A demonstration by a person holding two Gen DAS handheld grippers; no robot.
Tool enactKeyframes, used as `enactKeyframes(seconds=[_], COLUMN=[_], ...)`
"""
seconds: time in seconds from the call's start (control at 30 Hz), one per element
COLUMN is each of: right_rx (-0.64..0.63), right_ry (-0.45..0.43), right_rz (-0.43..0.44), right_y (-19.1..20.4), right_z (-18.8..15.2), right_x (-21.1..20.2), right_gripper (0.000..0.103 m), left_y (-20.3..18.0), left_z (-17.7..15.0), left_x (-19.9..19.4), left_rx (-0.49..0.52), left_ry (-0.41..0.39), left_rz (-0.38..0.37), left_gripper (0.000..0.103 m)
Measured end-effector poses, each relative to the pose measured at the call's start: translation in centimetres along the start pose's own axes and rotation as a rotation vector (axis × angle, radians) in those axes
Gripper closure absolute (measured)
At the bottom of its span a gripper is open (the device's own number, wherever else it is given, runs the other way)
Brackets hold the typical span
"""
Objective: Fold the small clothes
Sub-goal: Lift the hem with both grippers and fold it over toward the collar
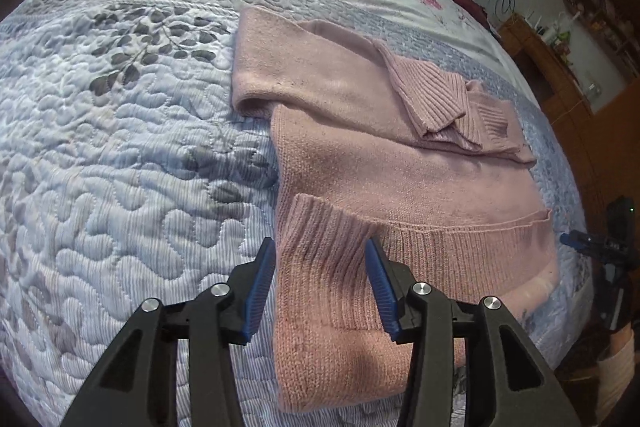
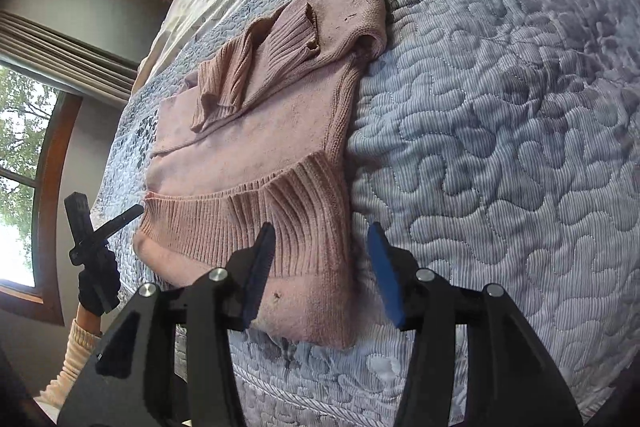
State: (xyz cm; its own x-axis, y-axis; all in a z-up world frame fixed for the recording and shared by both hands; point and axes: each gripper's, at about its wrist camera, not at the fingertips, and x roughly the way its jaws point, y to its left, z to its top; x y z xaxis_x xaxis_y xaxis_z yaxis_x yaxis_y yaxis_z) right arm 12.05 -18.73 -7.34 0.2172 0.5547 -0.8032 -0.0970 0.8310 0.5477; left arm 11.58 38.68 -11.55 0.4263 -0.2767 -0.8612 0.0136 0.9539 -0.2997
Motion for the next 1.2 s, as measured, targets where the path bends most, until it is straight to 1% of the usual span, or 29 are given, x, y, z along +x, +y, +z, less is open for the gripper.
enactKeyframes(seconds=[0.13,0.23,0.27,0.3,0.33,0.37,0.43,0.5,0.6,0.67,0.73,0.83,0.87,0.93,0.97,1.0,1.03,1.07,1.1,1.2], right_rx=[-0.001,-0.016,-0.024,-0.033,-0.047,-0.068,-0.121,-0.178,-0.255,-0.287,-0.315,-0.355,-0.364,-0.379,-0.381,-0.391,-0.407,-0.425,-0.437,-0.438], right_ry=[0.000,0.000,0.001,0.003,0.004,0.004,0.002,0.005,0.008,0.008,0.021,0.044,0.049,0.060,0.068,0.073,0.073,0.060,0.047,0.001], right_rz=[0.011,-0.003,-0.007,-0.009,-0.016,-0.028,-0.062,-0.079,-0.116,-0.140,-0.164,-0.219,-0.248,-0.265,-0.269,-0.270,-0.272,-0.288,-0.295,-0.281], right_y=[0.0,0.0,0.1,0.2,0.3,0.6,1.6,2.4,3.4,4.0,4.2,4.5,4.5,4.5,4.5,4.7,4.8,5.1,5.5,6.0], right_z=[0.1,0.3,0.4,0.5,0.6,0.6,0.7,0.8,1.0,1.4,1.8,2.5,2.7,2.9,3.0,2.9,2.7,2.5,2.2,1.7], right_x=[0.3,0.5,0.6,0.6,0.7,0.8,1.2,1.5,2.3,3.0,3.8,5.4,5.9,6.7,7.1,7.4,7.4,7.4,7.1,5.7], right_gripper=[0.054,0.054,0.054,0.054,0.054,0.054,0.054,0.054,0.050,0.050,0.050,0.050,0.050,0.050,0.054,0.071,0.077,0.082,0.084,0.086], left_y=[-0.5,-0.9,-1.1,-1.3,-1.5,-1.7,-2.2,-2.6,-2.6,-2.2,-1.8,-1.7,-1.8,-2.1,-2.2,-2.3,-2.5,-2.7,-2.9,-3.1], left_z=[0.5,0.6,0.5,0.5,0.4,0.3,0.1,0.0,0.2,0.3,0.5,0.4,0.4,0.5,0.5,0.4,0.3,0.3,0.2,-0.2], left_x=[1.5,1.8,1.7,1.6,1.4,1.1,0.5,0.3,1.2,1.9,2.4,3.2,3.3,3.4,3.4,3.3,3.2,3.0,2.7,1.4], left_rx=[0.040,0.064,0.070,0.077,0.080,0.085,0.100,0.116,0.136,0.120,0.115,0.124,0.129,0.142,0.149,0.156,0.163,0.170,0.174,0.163], left_ry=[0.032,0.026,0.020,0.017,0.016,0.007,-0.006,-0.012,0.013,0.026,0.030,0.045,0.044,0.043,0.041,0.037,0.032,0.024,0.011,-0.028], left_rz=[0.032,0.060,0.062,0.055,0.047,0.041,0.017,0.011,0.048,0.045,0.049,0.051,0.054,0.062,0.069,0.074,0.072,0.071,0.079,0.048], left_gripper=[0.056,0.059,0.062,0.073,0.080,0.080,0.088,0.088,0.088,0.084,0.074,0.070,0.070,0.072,0.072,0.075,0.083,0.087,0.091,0.092])
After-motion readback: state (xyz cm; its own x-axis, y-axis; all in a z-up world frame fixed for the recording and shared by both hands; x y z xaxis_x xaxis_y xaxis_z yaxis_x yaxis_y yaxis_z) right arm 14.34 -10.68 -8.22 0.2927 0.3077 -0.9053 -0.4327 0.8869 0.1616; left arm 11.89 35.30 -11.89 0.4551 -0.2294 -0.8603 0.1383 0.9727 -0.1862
